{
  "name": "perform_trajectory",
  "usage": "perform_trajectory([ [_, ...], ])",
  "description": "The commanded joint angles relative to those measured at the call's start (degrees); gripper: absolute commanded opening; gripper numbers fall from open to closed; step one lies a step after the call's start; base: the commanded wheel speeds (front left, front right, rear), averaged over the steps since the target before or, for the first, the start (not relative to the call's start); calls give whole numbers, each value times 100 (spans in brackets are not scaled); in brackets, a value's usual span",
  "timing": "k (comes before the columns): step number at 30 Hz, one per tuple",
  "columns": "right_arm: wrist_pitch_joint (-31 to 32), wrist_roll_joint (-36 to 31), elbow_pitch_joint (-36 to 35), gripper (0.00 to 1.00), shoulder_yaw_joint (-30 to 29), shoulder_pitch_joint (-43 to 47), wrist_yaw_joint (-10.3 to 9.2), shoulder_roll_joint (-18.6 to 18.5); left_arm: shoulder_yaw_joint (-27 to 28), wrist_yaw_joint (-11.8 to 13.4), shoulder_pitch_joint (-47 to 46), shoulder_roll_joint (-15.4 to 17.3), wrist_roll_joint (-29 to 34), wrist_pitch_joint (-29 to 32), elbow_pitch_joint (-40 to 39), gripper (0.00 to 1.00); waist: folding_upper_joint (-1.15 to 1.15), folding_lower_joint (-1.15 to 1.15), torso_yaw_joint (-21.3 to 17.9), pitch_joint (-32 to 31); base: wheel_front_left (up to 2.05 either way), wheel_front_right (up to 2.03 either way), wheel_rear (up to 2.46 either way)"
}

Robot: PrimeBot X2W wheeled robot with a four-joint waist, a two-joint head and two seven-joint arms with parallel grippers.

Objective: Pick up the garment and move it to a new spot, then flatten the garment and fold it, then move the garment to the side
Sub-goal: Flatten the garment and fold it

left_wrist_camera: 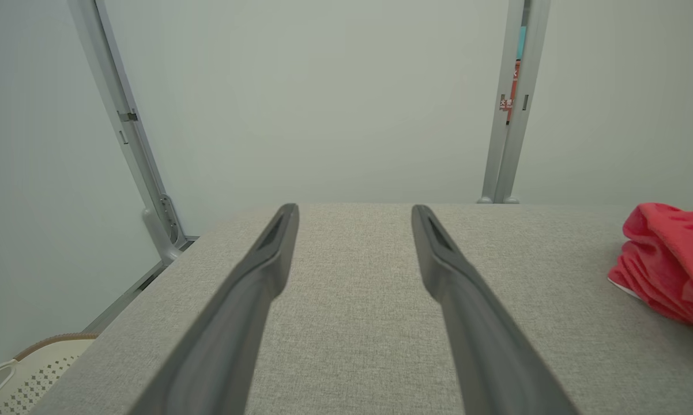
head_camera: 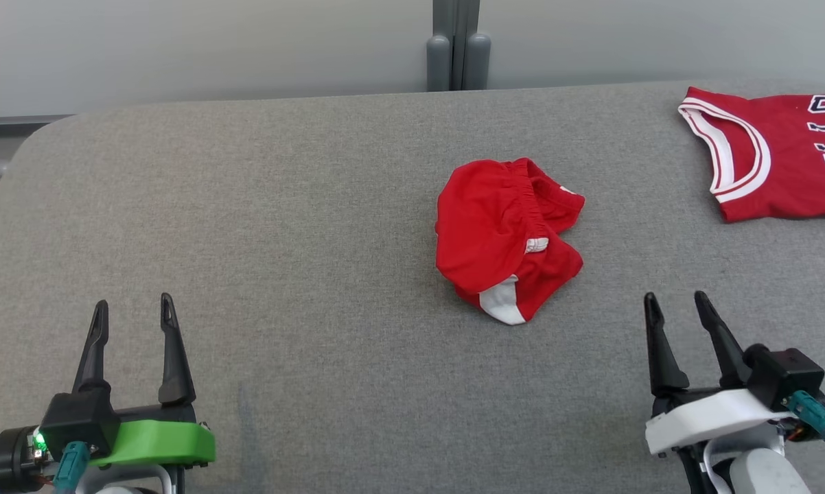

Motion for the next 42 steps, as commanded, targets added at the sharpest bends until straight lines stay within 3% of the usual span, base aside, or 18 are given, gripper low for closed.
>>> perform_trajectory([
  [1,-14,-13,9,100,114,-184,-7,-31,11,-27,27,-24,73,-14,20,100,0,0,18,26,0,0,0],
  [7,60,-13,359,100,796,-1049,-7,-235,-64,-51,-176,-61,120,-14,10,100,0,0,127,210,0,0,0],
  [14,233,167,1326,100,1434,-2174,-7,-402,-247,-28,-366,-95,105,-14,44,100,0,0,359,466,0,0,0],
  [22,149,518,2517,100,1892,-2635,-7,-407,-419,9,-509,-103,13,-14,111,100,0,0,598,654,0,0,0],
  [27,29,727,2760,100,2209,-2789,-7,-377,-493,55,-575,-105,-26,-14,104,100,0,0,631,762,0,0,0],
  [28,14,779,2817,45,2258,-2803,-7,-345,-511,60,-593,-104,-31,-14,111,100,0,0,629,775,0,0,0],
  [29,7,810,2828,17,2295,-2834,-7,-320,-522,61,-609,-104,-32,-14,119,100,0,0,625,784,0,0,0],
  [30,-7,833,2856,0,2318,-2884,-7,-321,-536,74,-630,-104,-36,-14,133,100,0,0,621,789,0,0,0],
  [35,-13,852,2604,0,1923,-2879,-7,-435,-548,72,-667,-103,-33,-14,186,100,0,0,552,739,0,0,0],
  [42,-14,466,1896,0,1227,-2478,-7,-1108,-499,30,-498,-103,-73,-14,251,100,0,0,414,530,0,0,0],
])
